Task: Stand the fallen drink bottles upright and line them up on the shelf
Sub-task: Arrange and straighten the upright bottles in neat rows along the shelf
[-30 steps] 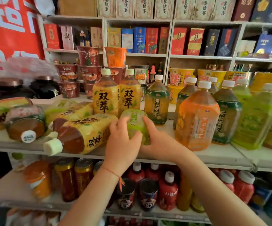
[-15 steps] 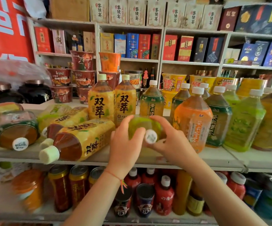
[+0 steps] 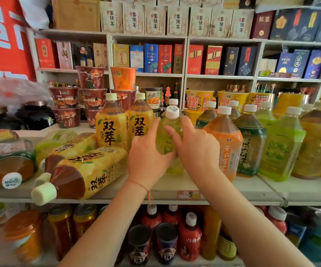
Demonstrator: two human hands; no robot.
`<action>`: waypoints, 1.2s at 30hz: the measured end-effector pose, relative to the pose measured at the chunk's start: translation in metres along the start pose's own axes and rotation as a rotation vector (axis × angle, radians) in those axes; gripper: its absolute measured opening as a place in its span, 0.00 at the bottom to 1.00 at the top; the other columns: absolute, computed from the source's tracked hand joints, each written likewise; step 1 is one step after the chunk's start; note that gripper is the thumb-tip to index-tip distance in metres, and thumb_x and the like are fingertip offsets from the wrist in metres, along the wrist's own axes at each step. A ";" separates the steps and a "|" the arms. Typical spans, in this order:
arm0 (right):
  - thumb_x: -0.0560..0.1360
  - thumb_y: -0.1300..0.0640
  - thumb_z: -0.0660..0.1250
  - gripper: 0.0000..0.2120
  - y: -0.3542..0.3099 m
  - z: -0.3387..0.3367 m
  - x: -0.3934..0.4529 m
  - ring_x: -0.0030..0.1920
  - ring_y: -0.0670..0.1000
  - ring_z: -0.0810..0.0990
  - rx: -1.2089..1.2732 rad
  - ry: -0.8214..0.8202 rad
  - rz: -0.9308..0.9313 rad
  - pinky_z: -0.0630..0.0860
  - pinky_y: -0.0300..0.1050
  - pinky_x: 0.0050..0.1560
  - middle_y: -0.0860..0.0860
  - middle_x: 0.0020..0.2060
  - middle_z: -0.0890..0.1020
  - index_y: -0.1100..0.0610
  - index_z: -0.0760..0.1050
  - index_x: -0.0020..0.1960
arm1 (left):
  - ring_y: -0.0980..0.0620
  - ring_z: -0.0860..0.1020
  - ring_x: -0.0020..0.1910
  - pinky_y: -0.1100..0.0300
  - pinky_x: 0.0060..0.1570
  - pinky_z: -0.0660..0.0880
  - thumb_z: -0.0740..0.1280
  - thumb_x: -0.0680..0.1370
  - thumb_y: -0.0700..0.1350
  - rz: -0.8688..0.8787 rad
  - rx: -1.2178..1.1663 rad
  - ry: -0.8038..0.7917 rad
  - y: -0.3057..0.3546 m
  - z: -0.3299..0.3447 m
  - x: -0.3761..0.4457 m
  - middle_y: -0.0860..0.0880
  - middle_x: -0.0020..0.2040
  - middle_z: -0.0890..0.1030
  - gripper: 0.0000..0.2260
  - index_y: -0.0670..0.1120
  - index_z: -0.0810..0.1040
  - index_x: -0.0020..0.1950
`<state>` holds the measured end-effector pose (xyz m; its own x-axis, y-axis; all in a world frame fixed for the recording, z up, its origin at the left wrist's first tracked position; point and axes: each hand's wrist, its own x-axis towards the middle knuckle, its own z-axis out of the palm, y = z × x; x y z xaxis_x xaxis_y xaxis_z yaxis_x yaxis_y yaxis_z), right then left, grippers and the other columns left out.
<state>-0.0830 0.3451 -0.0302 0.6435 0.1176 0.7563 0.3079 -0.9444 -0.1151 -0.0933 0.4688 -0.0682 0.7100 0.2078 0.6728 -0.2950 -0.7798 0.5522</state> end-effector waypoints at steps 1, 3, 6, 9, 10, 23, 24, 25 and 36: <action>0.81 0.34 0.47 0.30 -0.003 0.002 0.001 0.30 0.53 0.76 -0.047 -0.006 -0.014 0.65 0.42 0.22 0.50 0.33 0.78 0.52 0.64 0.74 | 0.49 0.70 0.52 0.53 0.45 0.74 0.71 0.70 0.63 -0.018 0.011 -0.040 -0.002 0.003 0.007 0.57 0.45 0.75 0.43 0.59 0.55 0.81; 0.85 0.44 0.52 0.26 -0.005 0.007 0.000 0.29 0.53 0.76 -0.106 -0.021 -0.056 0.59 0.41 0.22 0.51 0.35 0.79 0.55 0.58 0.78 | 0.46 0.77 0.51 0.50 0.46 0.78 0.74 0.72 0.58 -0.050 -0.043 -0.121 -0.003 0.008 0.022 0.53 0.48 0.79 0.42 0.58 0.54 0.80; 0.84 0.55 0.56 0.25 0.001 0.010 -0.004 0.35 0.55 0.81 -0.119 -0.085 -0.086 0.61 0.42 0.23 0.57 0.51 0.82 0.57 0.57 0.80 | 0.51 0.79 0.45 0.56 0.40 0.76 0.75 0.74 0.52 -0.073 -0.084 -0.189 -0.001 0.017 0.040 0.50 0.57 0.82 0.40 0.57 0.56 0.79; 0.83 0.57 0.56 0.27 0.005 0.008 -0.003 0.44 0.57 0.85 -0.141 -0.188 -0.100 0.69 0.44 0.29 0.64 0.75 0.66 0.60 0.55 0.80 | 0.45 0.80 0.46 0.52 0.43 0.77 0.72 0.76 0.47 -0.081 -0.079 -0.230 0.007 0.028 0.050 0.44 0.58 0.82 0.37 0.54 0.56 0.80; 0.83 0.57 0.55 0.27 0.005 0.008 -0.004 0.45 0.57 0.85 -0.156 -0.217 -0.106 0.70 0.44 0.29 0.65 0.78 0.60 0.61 0.53 0.80 | 0.44 0.80 0.45 0.51 0.43 0.77 0.70 0.77 0.45 -0.073 -0.077 -0.231 0.009 0.032 0.051 0.42 0.56 0.83 0.34 0.53 0.57 0.80; 0.80 0.58 0.61 0.15 0.004 0.021 -0.026 0.44 0.58 0.81 0.484 -0.033 -0.260 0.70 0.45 0.29 0.55 0.62 0.76 0.59 0.74 0.65 | 0.45 0.72 0.67 0.49 0.67 0.69 0.64 0.81 0.45 0.089 0.391 0.069 0.020 -0.024 -0.002 0.45 0.67 0.74 0.19 0.46 0.71 0.72; 0.80 0.56 0.61 0.16 -0.001 0.025 -0.028 0.47 0.57 0.80 0.555 -0.047 -0.271 0.73 0.47 0.33 0.53 0.61 0.76 0.58 0.74 0.66 | 0.45 0.72 0.65 0.48 0.65 0.70 0.63 0.81 0.45 0.141 0.464 0.125 0.022 -0.037 -0.009 0.45 0.65 0.75 0.16 0.46 0.74 0.69; 0.79 0.55 0.62 0.17 -0.009 0.027 -0.031 0.51 0.55 0.80 0.642 -0.086 -0.300 0.77 0.49 0.39 0.52 0.61 0.76 0.57 0.73 0.67 | 0.44 0.73 0.64 0.46 0.63 0.70 0.63 0.80 0.46 0.187 0.516 0.173 0.023 -0.052 -0.017 0.45 0.63 0.76 0.15 0.46 0.77 0.66; 0.65 0.47 0.80 0.44 -0.129 0.048 -0.076 0.72 0.56 0.68 0.462 -0.116 -0.559 0.65 0.56 0.73 0.53 0.71 0.73 0.57 0.66 0.75 | 0.55 0.73 0.47 0.59 0.40 0.68 0.58 0.82 0.57 0.136 0.500 -0.014 -0.062 -0.173 -0.041 0.55 0.46 0.79 0.14 0.52 0.80 0.52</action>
<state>-0.1381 0.4722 -0.1034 0.3665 0.5998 0.7113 0.8592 -0.5115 -0.0114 -0.2148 0.6109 -0.0451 0.6959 0.0800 0.7137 -0.0460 -0.9868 0.1554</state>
